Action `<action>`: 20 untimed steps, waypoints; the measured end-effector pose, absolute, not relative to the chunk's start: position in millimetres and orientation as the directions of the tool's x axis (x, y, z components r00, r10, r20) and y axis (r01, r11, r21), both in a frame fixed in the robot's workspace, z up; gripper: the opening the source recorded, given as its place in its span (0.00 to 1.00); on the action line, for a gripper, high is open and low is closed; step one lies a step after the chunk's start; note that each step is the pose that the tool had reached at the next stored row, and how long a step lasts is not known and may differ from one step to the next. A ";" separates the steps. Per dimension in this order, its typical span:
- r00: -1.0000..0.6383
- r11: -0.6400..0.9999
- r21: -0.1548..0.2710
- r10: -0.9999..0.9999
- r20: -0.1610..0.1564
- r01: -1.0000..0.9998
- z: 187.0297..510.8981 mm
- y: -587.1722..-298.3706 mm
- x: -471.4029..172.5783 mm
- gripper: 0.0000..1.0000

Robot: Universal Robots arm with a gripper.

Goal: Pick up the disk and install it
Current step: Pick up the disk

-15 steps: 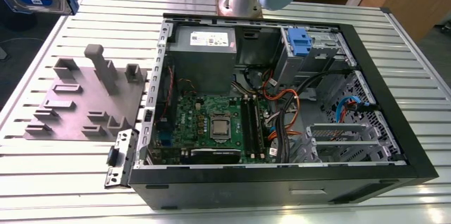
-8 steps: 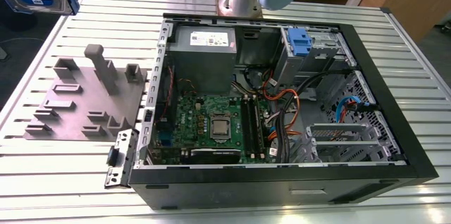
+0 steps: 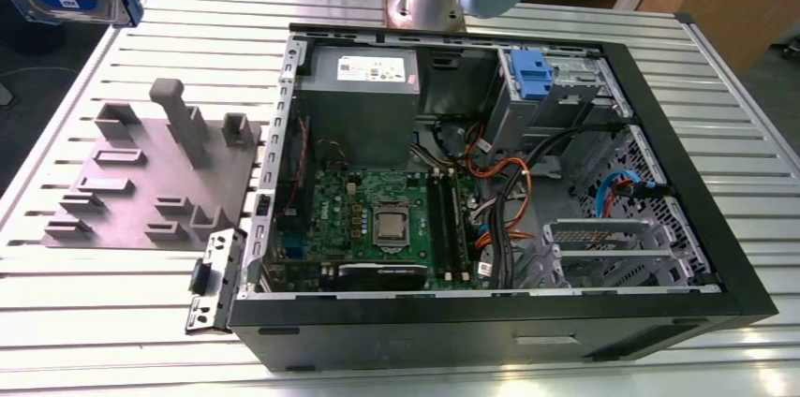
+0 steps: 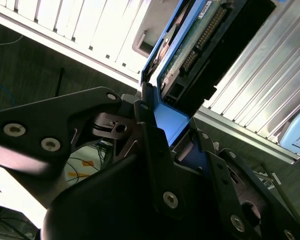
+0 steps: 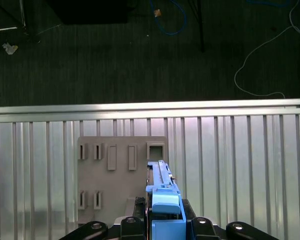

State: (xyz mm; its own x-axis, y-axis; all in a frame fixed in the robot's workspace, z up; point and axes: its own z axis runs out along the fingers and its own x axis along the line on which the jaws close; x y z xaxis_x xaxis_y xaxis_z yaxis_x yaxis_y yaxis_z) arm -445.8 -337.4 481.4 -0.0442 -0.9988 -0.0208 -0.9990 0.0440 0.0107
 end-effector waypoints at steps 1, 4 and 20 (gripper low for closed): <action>-0.044 0.044 0.011 -0.999 -0.021 -0.999 481.3 -337.4 -445.4 0.37; -0.044 0.044 0.011 -0.999 -0.021 -0.999 481.4 -337.4 -443.6 0.37; -0.044 0.044 0.011 -0.999 -0.021 -0.999 481.4 -339.3 -439.2 0.37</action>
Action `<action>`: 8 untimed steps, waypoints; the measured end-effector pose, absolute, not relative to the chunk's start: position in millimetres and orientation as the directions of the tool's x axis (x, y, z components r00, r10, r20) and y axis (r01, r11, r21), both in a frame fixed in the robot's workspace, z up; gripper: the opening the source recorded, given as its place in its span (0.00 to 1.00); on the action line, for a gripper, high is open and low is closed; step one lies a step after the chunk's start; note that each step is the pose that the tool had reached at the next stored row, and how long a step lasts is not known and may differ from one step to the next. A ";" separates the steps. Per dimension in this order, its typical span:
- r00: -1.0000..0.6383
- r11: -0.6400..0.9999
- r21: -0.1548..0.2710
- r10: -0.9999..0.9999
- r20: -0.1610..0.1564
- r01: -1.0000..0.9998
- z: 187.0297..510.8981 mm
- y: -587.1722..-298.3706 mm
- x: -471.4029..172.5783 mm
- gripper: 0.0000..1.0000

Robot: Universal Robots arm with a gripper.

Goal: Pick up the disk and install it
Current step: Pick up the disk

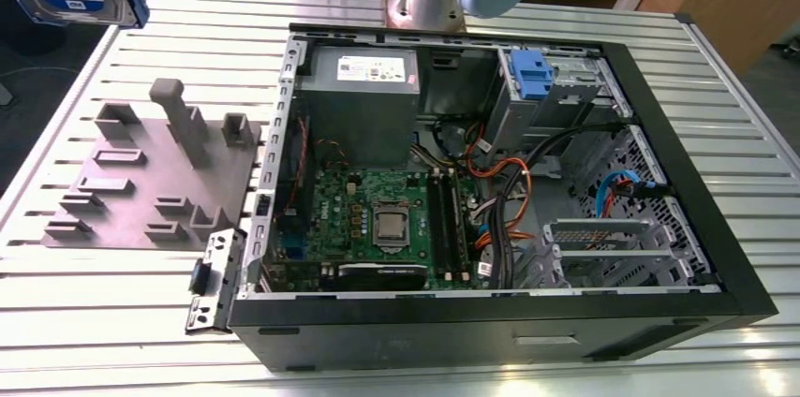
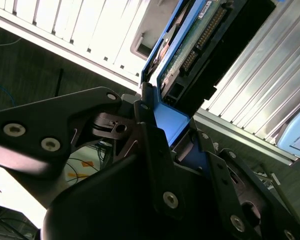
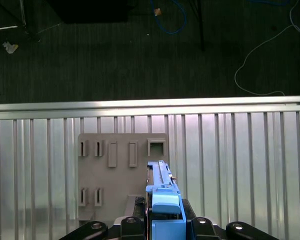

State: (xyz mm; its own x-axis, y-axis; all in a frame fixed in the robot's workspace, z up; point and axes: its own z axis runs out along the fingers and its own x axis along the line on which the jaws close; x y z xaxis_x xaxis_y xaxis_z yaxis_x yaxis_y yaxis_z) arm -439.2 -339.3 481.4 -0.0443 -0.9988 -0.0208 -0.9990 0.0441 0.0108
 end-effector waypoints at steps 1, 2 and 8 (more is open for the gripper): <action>-0.044 0.044 0.011 -0.999 -0.021 -0.999 481.4 -339.3 -439.1 0.37; -0.044 0.044 0.011 -0.999 -0.021 -0.999 481.3 -339.4 -438.8 0.37; -0.044 0.044 0.011 -0.999 -0.021 -0.999 481.4 -339.3 -436.3 0.37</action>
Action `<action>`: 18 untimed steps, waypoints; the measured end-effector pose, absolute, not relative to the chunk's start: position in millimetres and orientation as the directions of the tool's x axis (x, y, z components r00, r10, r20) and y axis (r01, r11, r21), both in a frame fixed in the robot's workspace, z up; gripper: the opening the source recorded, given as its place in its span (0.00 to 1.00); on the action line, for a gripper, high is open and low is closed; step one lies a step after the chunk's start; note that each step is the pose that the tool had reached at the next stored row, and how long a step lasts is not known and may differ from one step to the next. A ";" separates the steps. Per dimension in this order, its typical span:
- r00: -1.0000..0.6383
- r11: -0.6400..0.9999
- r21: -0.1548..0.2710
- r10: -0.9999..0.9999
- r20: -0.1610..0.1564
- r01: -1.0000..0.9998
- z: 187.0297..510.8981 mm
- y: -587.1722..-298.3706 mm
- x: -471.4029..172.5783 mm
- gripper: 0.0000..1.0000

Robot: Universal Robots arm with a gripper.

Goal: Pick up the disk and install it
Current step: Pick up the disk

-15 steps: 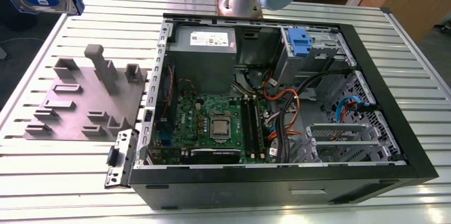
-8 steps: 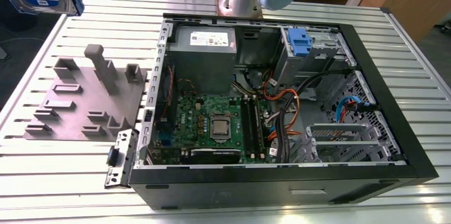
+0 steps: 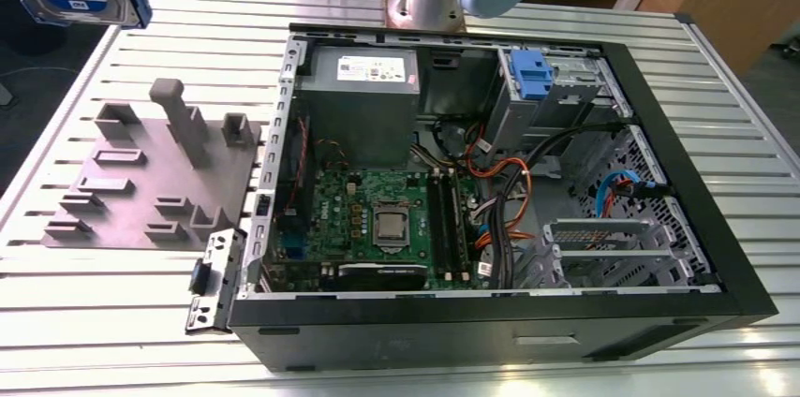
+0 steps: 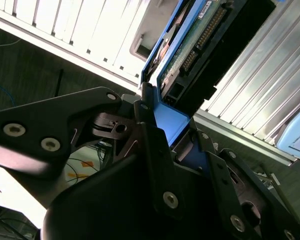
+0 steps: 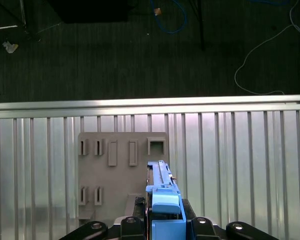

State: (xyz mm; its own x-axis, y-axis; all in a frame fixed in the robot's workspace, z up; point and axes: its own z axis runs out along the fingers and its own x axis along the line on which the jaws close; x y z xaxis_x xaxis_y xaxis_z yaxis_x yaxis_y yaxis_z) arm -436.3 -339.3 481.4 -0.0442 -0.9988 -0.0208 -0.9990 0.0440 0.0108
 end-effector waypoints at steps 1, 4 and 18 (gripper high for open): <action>-0.044 0.044 0.011 -0.999 -0.021 -0.999 481.4 -339.3 -436.0 0.37; -0.044 0.044 0.011 -0.999 -0.021 -0.999 481.4 -339.3 -435.3 0.37; -0.044 0.044 0.011 -0.999 -0.021 -0.999 481.4 -339.3 -426.5 0.37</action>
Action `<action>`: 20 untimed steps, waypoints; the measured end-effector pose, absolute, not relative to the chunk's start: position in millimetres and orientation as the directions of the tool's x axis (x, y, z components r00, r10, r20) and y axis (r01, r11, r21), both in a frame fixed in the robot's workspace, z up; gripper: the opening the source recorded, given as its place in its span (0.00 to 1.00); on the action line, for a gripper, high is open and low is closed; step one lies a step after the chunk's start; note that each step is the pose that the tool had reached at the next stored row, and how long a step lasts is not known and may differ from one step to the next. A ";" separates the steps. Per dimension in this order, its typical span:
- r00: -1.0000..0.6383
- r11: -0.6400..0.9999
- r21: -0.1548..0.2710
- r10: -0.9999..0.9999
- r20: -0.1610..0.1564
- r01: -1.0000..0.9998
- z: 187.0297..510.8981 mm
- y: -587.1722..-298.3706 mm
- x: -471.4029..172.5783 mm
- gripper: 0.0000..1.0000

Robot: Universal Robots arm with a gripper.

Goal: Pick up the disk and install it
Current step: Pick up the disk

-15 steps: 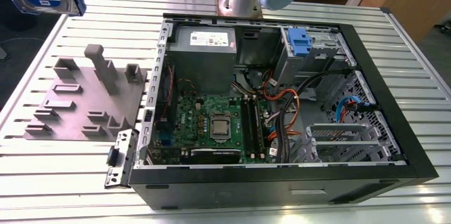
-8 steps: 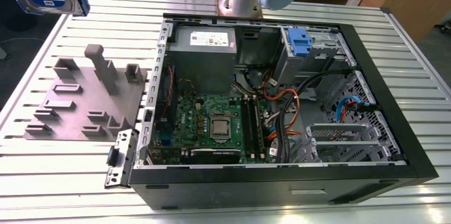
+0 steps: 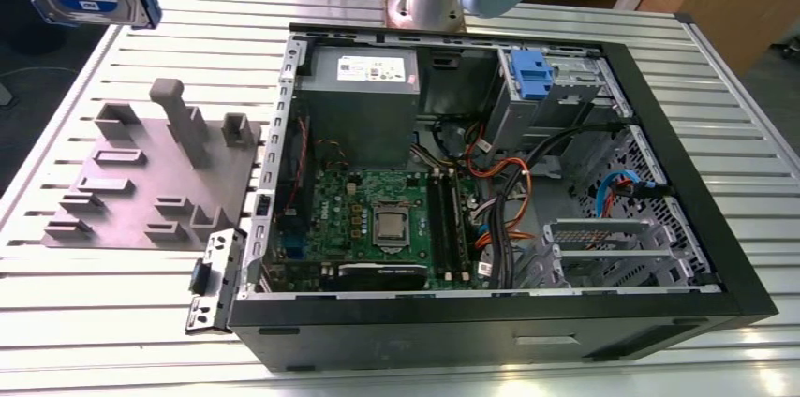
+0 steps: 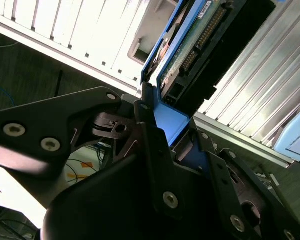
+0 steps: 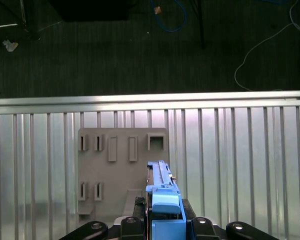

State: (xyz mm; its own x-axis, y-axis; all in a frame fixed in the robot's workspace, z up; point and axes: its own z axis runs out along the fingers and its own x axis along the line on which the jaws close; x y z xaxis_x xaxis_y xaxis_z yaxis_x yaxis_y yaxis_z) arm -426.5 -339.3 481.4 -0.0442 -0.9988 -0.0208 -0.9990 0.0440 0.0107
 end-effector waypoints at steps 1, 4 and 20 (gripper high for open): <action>-0.044 0.044 0.011 -0.999 -0.021 -0.999 481.4 -339.3 -426.2 0.37; -0.044 0.044 0.011 -0.999 -0.021 -0.999 481.4 -339.4 -425.5 0.37; -0.044 0.044 0.011 -0.999 -0.021 -0.999 481.4 -339.4 -412.8 0.37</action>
